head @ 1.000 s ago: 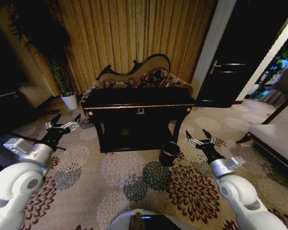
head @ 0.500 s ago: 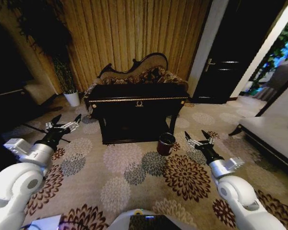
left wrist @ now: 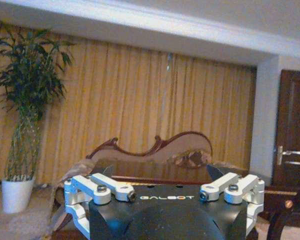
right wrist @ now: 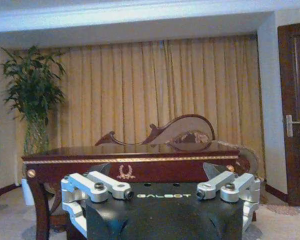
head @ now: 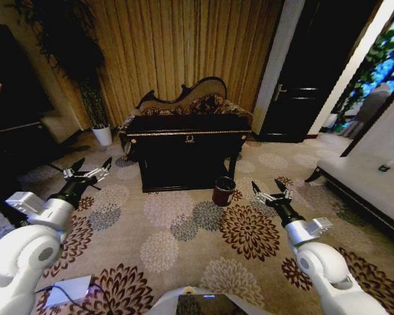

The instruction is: Move to the front of the table and place the trash on the table into the trash bin.

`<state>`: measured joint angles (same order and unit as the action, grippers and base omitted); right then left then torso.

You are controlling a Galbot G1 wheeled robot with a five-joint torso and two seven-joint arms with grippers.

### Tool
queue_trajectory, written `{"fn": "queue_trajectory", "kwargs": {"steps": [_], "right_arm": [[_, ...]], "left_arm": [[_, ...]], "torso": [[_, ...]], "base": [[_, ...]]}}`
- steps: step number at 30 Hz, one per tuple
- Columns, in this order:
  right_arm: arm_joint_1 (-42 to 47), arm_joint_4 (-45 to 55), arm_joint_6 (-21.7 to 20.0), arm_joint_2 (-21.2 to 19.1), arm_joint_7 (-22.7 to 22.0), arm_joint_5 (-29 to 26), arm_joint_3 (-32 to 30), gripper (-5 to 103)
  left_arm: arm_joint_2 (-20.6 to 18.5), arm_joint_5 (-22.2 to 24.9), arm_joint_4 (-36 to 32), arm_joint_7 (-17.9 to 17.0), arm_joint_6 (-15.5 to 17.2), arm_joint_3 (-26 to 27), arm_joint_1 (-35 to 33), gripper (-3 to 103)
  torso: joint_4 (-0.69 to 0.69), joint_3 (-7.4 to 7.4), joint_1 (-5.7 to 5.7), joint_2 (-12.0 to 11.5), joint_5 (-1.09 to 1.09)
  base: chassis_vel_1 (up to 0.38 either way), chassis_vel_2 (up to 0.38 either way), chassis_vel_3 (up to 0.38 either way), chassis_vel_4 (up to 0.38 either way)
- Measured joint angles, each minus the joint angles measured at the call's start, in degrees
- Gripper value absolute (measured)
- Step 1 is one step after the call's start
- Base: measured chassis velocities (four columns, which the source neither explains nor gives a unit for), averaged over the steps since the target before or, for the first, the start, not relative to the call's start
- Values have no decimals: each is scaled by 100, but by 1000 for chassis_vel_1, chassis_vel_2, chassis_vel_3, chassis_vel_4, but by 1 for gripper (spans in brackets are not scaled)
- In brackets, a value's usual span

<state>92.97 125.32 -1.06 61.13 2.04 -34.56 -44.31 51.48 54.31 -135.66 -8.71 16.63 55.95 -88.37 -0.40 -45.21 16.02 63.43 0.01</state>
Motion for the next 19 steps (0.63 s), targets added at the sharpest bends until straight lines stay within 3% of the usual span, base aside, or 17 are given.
{"fn": "queue_trajectory", "kwargs": {"steps": [7, 11, 14, 16, 19], "right_arm": [[-92, 53, -377, 37, -357, -16, -48, 100], [-65, 231, -646, 29, -396, -24, -86, 100], [-51, 273, -695, 19, -396, -25, -90, 100], [12, 588, -920, -55, -390, -102, -72, 100], [-23, 784, -1096, -69, -427, -196, -66, 100]], "left_arm": [[359, -240, -108, 3, 31, -7, -190, 100], [726, -461, -157, 261, 35, 54, -403, 100], [772, -466, -158, 321, 35, 84, -431, 100], [924, -483, -142, 657, 24, 260, -543, 100], [975, -484, -122, 789, 7, 311, -570, 100]], "torso": [[-1, 5, -7, 4, 0], [0, 6, -11, 7, -1], [0, 5, -10, 6, -2], [-1, 5, -7, 5, -1], [0, 5, -8, 5, -2]], "base": [[-21, 15, 17, -15], [25, -10, -13, 11], [0, 0, 0, 0], [0, 0, 0, 0], [0, 0, 0, 0]]}}
